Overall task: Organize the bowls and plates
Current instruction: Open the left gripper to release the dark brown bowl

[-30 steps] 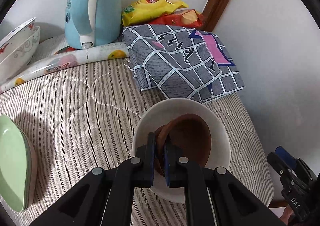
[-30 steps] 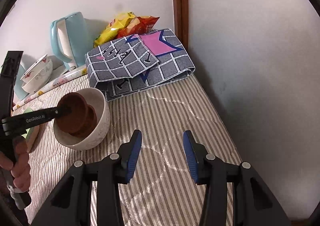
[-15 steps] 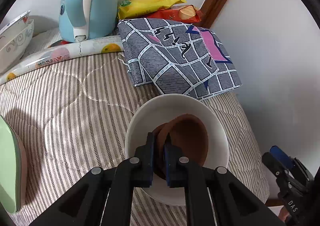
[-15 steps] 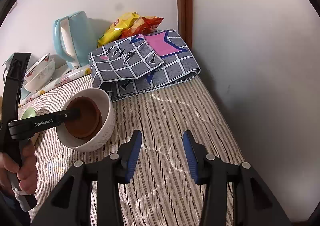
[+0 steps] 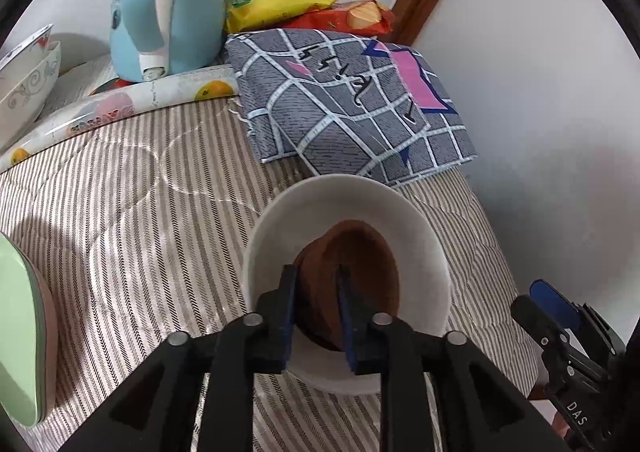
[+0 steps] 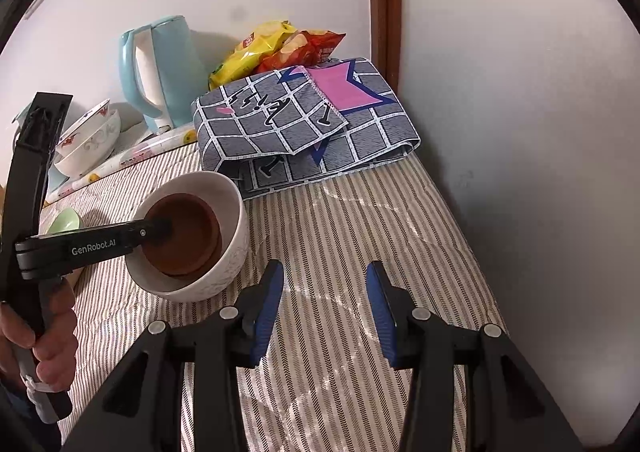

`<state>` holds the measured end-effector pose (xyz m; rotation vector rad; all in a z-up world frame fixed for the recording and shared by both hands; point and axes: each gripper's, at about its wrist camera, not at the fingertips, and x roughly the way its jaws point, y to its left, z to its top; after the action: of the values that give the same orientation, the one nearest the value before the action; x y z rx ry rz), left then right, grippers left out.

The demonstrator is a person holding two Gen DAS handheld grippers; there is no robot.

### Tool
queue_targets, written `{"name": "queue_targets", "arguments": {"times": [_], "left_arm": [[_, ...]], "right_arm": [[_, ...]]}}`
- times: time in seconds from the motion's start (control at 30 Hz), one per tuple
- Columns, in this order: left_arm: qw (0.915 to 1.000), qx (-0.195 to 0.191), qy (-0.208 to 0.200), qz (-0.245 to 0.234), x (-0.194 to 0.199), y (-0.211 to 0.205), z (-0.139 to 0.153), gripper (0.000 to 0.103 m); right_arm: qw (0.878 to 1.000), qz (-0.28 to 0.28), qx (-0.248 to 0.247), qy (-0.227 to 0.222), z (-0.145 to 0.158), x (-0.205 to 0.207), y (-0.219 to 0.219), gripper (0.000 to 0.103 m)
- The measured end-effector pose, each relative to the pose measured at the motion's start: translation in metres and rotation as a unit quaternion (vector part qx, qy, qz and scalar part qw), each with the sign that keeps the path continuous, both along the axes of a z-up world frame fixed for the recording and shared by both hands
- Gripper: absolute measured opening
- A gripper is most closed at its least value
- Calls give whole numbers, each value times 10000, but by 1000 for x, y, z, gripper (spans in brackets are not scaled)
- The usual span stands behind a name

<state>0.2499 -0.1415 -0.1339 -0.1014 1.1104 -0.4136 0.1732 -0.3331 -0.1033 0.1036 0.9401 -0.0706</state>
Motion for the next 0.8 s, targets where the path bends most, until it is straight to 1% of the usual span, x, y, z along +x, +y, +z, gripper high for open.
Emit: {"name": "queue_targets", "arguments": {"times": [0.07, 0.17, 0.23, 0.27, 0.57, 0.6, 0.7, 0.8], "left_arm": [[10000, 77, -18, -22, -1, -3, 1, 24], [9998, 146, -58, -111, -5, -6, 4, 32], [9997, 144, -122, -135, -8, -8, 8, 40], [9997, 152, -153, -128, -9, -8, 10, 41], [9991, 176, -373, 16, -14, 4, 34, 42], [9990, 200, -403, 47, -15, 6, 36, 42], [9984, 296, -416, 233, -14, 15, 41, 42], [9981, 278, -379, 386, -13, 25, 42, 42]], "right_arm": [[10000, 15, -14, -12, 0, 0, 0, 43], [10000, 20, 33, -24, 2, -1, 1, 43], [10000, 41, 34, -32, 3, -1, 2, 43], [10000, 61, 26, -45, 4, -1, 3, 43], [9991, 275, 242, -196, 14, 7, 10, 43], [9992, 235, 256, -207, 15, 9, 11, 43], [9990, 226, 338, -187, 17, 18, 13, 43], [9981, 312, 514, -131, 18, 27, 15, 43]]}}
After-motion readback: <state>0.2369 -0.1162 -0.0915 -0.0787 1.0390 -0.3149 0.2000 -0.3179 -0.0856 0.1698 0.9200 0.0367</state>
